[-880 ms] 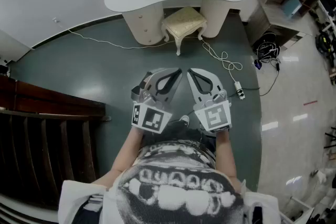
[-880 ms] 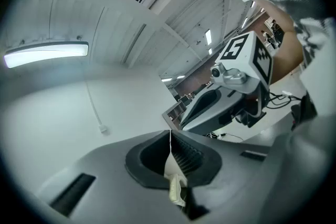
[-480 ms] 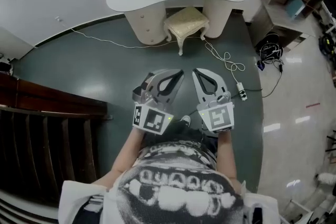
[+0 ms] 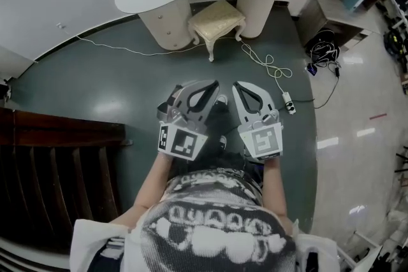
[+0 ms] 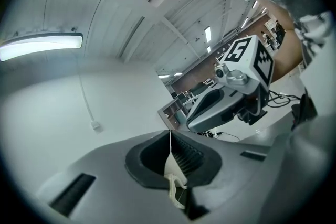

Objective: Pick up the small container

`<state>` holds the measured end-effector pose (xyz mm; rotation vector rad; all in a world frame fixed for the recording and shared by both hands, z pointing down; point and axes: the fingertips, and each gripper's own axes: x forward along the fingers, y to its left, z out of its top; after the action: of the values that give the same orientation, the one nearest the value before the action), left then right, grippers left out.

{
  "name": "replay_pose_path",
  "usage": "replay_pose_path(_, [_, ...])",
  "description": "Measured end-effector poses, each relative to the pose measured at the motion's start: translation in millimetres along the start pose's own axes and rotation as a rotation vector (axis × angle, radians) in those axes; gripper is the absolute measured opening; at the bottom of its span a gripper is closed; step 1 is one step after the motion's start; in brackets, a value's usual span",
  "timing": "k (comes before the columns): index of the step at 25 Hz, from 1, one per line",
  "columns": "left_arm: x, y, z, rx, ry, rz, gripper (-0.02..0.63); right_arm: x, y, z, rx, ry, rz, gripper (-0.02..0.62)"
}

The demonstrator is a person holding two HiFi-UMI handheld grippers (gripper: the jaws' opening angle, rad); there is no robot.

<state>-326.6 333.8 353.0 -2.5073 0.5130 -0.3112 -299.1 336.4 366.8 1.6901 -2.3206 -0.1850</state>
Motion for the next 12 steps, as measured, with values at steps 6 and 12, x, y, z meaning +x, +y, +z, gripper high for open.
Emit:
replay_pose_path(6, [55.1,-2.2,3.1,0.01,-0.045,-0.069,0.005,9.1,-50.3,-16.4,0.009,0.021,-0.057,0.003])
replay_pose_path(12, [145.0,17.4,-5.5,-0.014,-0.079,-0.103,0.005,32.2,-125.9,-43.6,0.013,0.075,-0.096,0.003])
